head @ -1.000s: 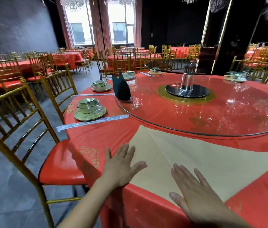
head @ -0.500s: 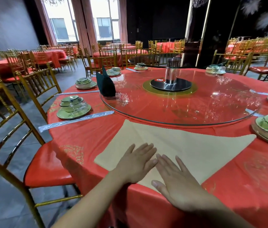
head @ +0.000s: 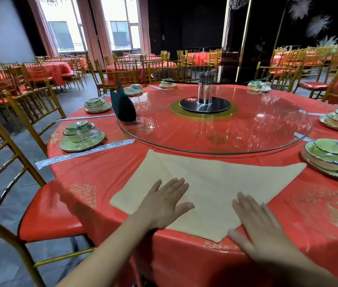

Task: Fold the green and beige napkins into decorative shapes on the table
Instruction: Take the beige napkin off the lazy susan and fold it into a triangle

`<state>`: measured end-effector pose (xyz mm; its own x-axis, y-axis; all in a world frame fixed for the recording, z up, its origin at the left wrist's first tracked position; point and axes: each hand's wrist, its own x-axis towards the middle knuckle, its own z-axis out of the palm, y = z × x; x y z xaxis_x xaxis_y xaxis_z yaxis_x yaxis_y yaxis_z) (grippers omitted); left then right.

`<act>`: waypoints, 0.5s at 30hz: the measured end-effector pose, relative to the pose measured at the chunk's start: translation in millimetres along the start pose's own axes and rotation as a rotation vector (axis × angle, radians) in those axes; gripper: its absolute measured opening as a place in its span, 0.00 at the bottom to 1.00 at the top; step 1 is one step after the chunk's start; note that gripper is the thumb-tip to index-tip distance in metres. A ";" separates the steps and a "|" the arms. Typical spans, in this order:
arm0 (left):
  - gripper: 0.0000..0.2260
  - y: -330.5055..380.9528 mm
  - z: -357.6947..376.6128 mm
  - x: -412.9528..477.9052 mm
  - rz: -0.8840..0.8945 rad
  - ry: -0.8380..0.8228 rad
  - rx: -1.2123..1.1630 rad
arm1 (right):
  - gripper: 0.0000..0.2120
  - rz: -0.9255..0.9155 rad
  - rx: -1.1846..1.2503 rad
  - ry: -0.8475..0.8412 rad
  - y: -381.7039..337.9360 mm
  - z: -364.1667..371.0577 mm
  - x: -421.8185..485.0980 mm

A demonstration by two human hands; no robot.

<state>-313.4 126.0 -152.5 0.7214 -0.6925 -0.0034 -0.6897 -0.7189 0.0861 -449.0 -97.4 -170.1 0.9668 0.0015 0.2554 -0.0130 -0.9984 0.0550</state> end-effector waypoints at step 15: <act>0.45 -1.8 -3.7 0.9 -0.007 -0.038 -0.056 | 0.09 1.076 1.380 0.258 82.4 -21.8 78.6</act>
<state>-311.3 126.9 -149.0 0.7222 -0.6903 -0.0424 -0.6796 -0.7197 0.1418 -379.6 -178.3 -124.5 0.6130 -0.7544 -0.2346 -0.2207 0.1217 -0.9677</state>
